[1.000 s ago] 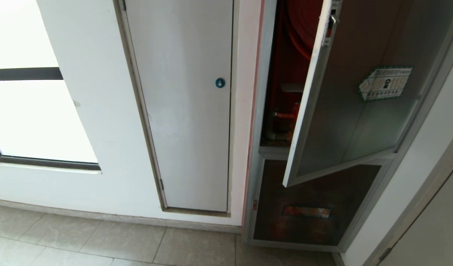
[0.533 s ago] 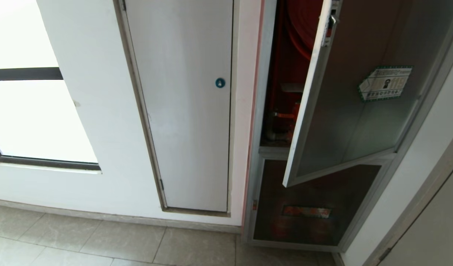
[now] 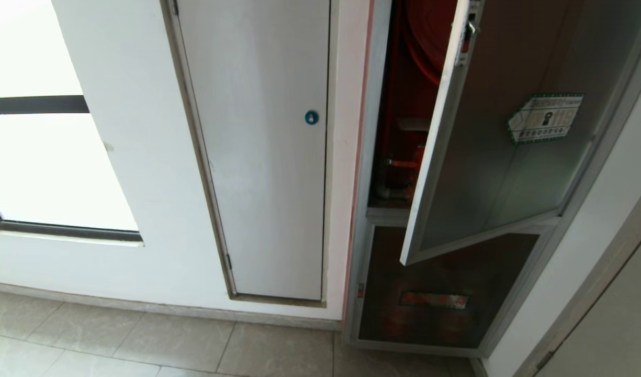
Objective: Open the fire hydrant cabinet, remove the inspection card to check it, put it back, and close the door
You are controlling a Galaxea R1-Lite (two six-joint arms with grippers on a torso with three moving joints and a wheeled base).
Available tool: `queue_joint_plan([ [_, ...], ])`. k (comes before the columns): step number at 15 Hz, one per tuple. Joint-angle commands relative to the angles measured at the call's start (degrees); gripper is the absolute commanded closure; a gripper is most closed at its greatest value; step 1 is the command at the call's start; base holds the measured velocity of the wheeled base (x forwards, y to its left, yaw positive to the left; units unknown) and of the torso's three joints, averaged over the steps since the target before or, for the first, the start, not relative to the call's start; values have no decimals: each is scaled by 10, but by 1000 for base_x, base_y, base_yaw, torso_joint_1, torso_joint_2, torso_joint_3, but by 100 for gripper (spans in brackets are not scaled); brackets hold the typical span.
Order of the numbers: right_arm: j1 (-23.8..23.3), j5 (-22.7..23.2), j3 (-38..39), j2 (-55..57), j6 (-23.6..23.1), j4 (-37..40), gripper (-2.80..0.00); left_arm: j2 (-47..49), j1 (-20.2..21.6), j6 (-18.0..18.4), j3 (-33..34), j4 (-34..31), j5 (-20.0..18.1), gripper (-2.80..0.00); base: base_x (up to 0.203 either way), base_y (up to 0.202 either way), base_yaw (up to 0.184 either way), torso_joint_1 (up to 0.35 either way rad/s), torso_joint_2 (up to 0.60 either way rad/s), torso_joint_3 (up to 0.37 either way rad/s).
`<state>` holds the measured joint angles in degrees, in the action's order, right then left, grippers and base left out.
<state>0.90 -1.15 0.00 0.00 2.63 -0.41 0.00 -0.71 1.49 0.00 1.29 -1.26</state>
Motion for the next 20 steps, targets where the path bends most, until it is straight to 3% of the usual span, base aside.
queue_joint_plan([
  [1,0,0,1,1,1,0,0,1,0,0,8,0,0,0,0,0,0,0,0,0],
  [9,0,3,1,5,-2,0,0,1,0,0,8,0,0,0,0,0,0,0,0,0],
  [13,1,6,-22,60,-1,-33,0,1,0,0,8,0,0,0,0,0,0,0,0,0],
  [16,3,21,-58,130,-1,-79,0,1,0,0,8,0,0,0,0,0,0,0,0,0],
  [20,15,76,-139,232,-3,-98,0,1,0,0,8,0,0,0,0,0,0,0,0,0],
])
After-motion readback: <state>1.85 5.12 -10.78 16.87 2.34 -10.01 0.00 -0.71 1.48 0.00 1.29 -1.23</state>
